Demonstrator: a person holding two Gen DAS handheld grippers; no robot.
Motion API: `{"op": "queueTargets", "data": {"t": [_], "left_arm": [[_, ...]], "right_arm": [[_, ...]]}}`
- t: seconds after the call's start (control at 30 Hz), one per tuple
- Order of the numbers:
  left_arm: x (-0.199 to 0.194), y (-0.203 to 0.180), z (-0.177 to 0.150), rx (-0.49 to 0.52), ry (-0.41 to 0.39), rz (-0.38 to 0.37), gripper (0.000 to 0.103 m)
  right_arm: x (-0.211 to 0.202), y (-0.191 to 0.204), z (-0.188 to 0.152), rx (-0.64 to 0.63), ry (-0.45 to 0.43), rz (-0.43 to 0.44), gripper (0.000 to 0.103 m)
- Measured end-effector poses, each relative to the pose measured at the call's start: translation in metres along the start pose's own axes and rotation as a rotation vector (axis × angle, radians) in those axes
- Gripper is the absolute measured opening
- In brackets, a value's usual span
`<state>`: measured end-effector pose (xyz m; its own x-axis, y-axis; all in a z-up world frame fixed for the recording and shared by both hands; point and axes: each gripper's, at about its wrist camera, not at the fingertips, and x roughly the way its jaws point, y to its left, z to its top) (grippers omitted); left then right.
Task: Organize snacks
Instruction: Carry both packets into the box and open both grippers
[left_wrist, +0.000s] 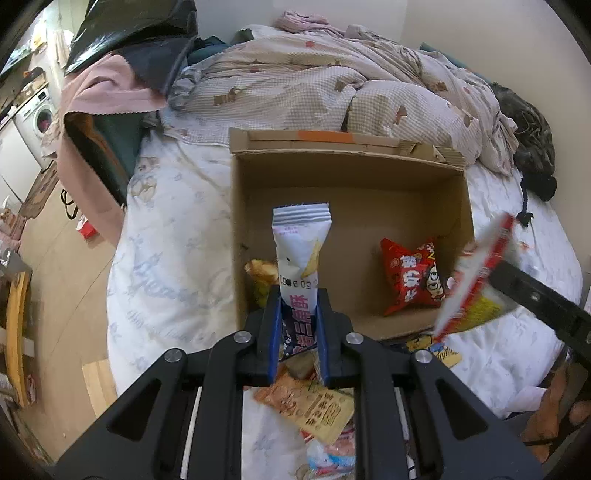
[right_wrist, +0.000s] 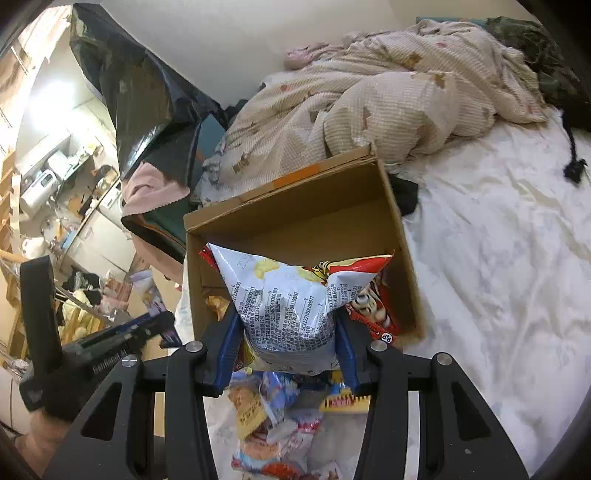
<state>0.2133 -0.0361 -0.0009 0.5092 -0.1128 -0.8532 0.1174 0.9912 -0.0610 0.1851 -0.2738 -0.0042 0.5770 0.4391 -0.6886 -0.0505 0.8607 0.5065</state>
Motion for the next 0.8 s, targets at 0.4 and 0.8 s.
{"op": "queueTargets", "data": {"t": [0.4,0.8], "left_arm": [[0.026,0.020,0.003,-0.028,0.012,0.034,0.014],[0.041,0.019,0.007,-0.044,0.032,0.002,0.014]], "right_arm": [[0.104,0.007,0.012,0.036,0.234,0.049,0.050],[0.086,-0.009,0.016,0.059,0.175,0.021,0.081]]}}
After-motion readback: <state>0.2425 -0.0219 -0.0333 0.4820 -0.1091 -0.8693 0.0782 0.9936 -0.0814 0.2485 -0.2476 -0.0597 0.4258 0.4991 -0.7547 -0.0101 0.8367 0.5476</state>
